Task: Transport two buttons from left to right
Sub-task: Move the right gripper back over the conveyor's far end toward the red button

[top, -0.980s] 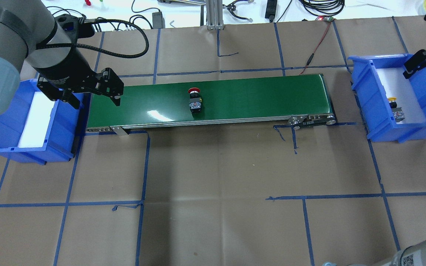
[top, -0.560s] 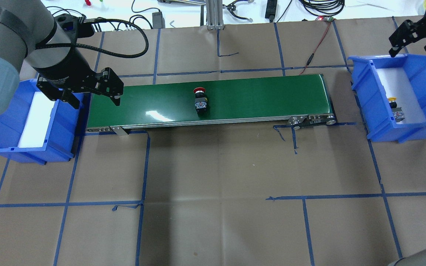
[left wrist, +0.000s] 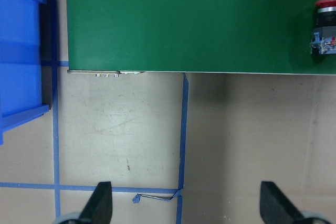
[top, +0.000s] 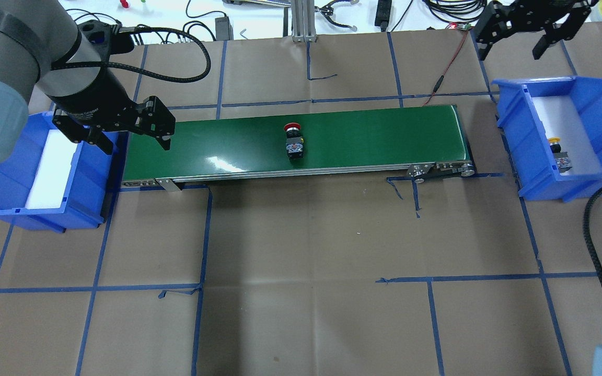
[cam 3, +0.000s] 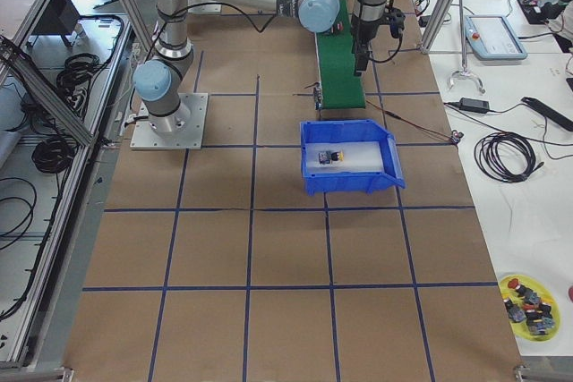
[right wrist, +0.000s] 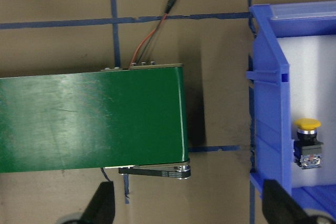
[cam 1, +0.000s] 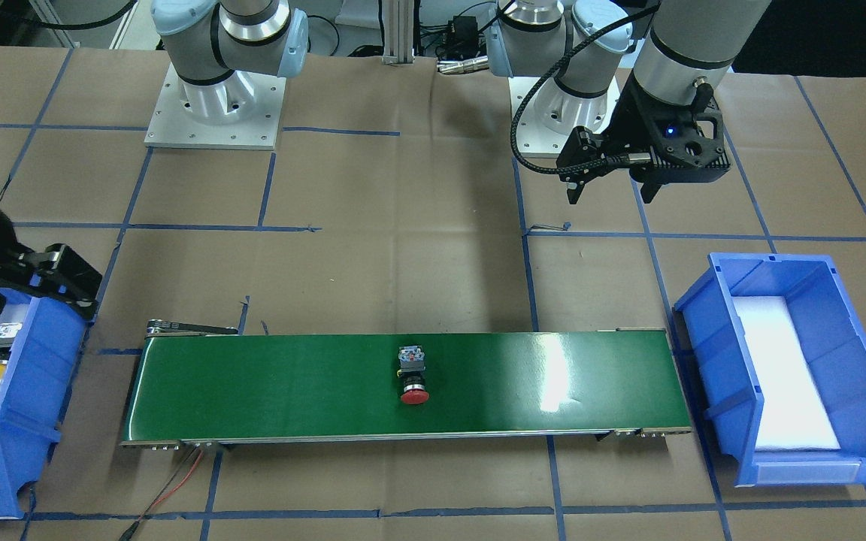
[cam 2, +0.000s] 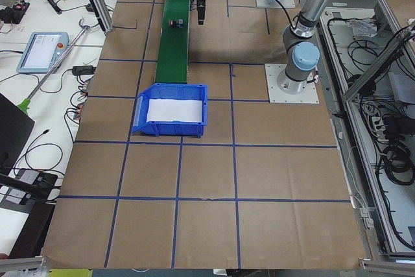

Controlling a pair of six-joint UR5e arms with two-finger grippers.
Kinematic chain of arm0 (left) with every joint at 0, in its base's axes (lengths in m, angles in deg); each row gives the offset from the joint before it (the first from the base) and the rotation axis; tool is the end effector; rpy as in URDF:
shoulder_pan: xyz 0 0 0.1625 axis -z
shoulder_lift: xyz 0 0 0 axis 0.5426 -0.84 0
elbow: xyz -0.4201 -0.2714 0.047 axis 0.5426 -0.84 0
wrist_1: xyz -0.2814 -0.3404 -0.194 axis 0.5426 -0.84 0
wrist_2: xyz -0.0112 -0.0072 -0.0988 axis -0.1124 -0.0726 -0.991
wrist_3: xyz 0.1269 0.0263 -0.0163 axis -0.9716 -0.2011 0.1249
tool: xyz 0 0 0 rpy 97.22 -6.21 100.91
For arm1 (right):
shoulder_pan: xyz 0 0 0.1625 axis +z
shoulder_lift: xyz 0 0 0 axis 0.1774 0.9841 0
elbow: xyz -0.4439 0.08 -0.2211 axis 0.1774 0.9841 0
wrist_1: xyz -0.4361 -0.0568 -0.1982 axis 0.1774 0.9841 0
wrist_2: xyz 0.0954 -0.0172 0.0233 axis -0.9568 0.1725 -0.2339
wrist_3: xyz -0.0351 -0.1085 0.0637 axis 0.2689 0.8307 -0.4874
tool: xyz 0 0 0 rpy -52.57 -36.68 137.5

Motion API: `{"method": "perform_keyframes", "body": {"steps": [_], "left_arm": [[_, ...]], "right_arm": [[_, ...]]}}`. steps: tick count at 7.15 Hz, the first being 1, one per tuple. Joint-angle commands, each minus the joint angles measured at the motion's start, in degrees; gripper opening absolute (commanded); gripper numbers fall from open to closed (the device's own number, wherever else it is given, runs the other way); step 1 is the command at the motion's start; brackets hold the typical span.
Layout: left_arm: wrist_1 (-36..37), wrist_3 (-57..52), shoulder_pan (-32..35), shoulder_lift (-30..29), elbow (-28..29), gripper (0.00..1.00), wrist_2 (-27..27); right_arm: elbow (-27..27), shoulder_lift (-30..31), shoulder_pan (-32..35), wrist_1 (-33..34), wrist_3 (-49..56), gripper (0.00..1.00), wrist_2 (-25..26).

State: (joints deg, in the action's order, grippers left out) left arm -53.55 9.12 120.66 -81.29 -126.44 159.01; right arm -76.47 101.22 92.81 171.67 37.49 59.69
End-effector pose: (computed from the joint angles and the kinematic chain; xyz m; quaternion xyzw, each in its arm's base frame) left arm -0.1126 -0.5404 0.5110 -0.0200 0.9998 -0.0090 0.0002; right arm 0.0425 -0.7103 0.5180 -0.0106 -0.9996 0.0253 0.0010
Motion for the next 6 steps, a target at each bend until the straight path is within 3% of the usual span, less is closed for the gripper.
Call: {"method": "perform_keyframes", "body": {"steps": [1, 2, 3, 4, 6], "left_arm": [[-0.1, 0.0, 0.0, 0.0, 0.0, 1.0, 0.1], [-0.1, 0.1, 0.0, 0.0, 0.0, 1.0, 0.0], [-0.1, 0.0, 0.0, 0.0, -0.1, 1.0, 0.1], [-0.1, 0.0, 0.0, 0.1, -0.2, 1.0, 0.1], [-0.1, 0.0, 0.0, 0.1, -0.2, 1.0, 0.1]], "right_arm": [[-7.0, 3.3, 6.1, 7.7, -4.3, 1.0, 0.7], [-15.1, 6.7, 7.0, 20.8, -5.0, 1.0, 0.7], [-20.7, 9.2, 7.1, 27.9, -5.0, 1.0, 0.6], [-25.9, 10.3, 7.1, 31.8, -5.2, 1.0, -0.1], [-26.6, 8.9, 7.1, 31.4, -9.2, 1.0, -0.5]]}}
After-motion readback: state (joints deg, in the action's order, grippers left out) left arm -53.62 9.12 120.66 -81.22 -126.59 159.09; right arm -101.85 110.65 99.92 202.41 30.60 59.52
